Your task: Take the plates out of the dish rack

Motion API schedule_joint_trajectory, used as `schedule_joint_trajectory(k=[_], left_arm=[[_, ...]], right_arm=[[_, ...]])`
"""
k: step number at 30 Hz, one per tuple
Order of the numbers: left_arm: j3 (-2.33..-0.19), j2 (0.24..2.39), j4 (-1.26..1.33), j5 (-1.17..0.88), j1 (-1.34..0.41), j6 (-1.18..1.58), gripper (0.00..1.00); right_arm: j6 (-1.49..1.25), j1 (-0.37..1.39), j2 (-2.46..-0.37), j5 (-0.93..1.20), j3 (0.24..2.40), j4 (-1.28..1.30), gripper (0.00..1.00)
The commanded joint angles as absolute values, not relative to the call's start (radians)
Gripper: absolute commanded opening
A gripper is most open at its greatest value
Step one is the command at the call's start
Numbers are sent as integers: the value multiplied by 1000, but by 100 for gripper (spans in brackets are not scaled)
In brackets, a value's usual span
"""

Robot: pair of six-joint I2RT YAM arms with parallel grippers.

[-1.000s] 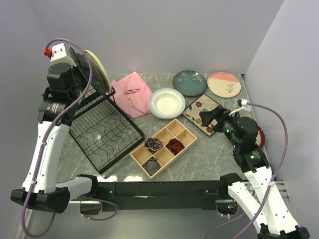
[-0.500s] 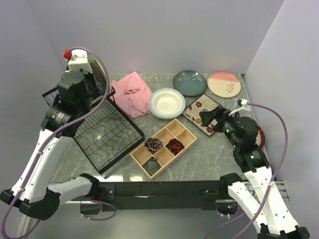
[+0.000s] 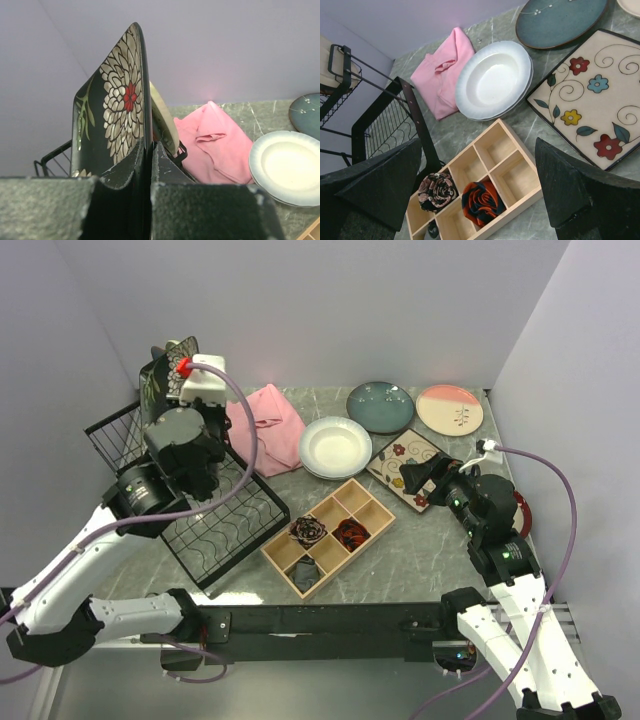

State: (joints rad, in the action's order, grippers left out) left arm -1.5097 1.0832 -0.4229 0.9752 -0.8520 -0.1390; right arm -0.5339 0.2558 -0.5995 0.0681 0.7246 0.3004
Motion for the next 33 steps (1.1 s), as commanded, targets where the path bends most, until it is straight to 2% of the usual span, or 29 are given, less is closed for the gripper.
schedule_joint_trajectory(k=[1, 5, 11, 15, 18, 20, 23, 25, 27, 30, 33], left_arm=[[-1566, 1091, -87, 1242, -1001, -400, 1], [-1583, 1133, 33, 1302, -1162, -601, 1], [-1543, 1226, 216, 1293, -1316, -845, 1], [-1488, 1244, 177, 1192, -1376, -786, 1], [-1407, 1220, 118, 1045, -1414, -690, 1], [-1320, 1213, 115, 953, -1433, -660, 1], [-1208, 1215, 173, 897, -1460, -664, 1], [-1140, 1204, 205, 836, -1482, -640, 1], [-1106, 1215, 215, 828, -1497, -634, 1], [-1022, 1239, 291, 865, -1537, -675, 1], [-968, 1271, 336, 865, -1555, -678, 1]], right_arm=[[-538, 261, -588, 67, 736, 284, 100], [-551, 259, -577, 80, 724, 282, 100], [-600, 259, -592, 69, 726, 288, 100], [-618, 250, -698, 90, 773, 268, 100], [-615, 210, -825, 202, 851, 287, 100], [-629, 120, -885, 374, 880, 284, 100], [-643, 6, -900, 574, 877, 238, 100], [-615, -37, -917, 626, 903, 274, 100], [-633, -37, -920, 667, 917, 278, 100], [-747, -37, -908, 787, 844, 118, 100], [-749, -35, -951, 862, 841, 126, 99]])
